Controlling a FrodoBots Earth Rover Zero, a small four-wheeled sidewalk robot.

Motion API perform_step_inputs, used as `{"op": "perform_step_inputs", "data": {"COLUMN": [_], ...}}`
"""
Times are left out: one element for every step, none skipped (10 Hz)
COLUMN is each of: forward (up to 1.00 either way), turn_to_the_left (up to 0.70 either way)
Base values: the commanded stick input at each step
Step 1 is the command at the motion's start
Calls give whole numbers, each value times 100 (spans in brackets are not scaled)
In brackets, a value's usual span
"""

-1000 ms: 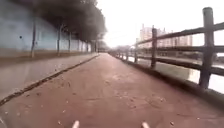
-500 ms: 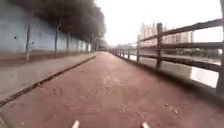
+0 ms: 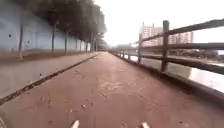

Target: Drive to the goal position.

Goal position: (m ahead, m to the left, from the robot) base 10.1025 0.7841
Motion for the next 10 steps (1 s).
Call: {"op": "perform_step_inputs", "data": {"forward": [70,70,70,70,70,70,70,70,70,70], "turn_to_the_left": [0,0,0,0,0,0,0,0,0,0]}}
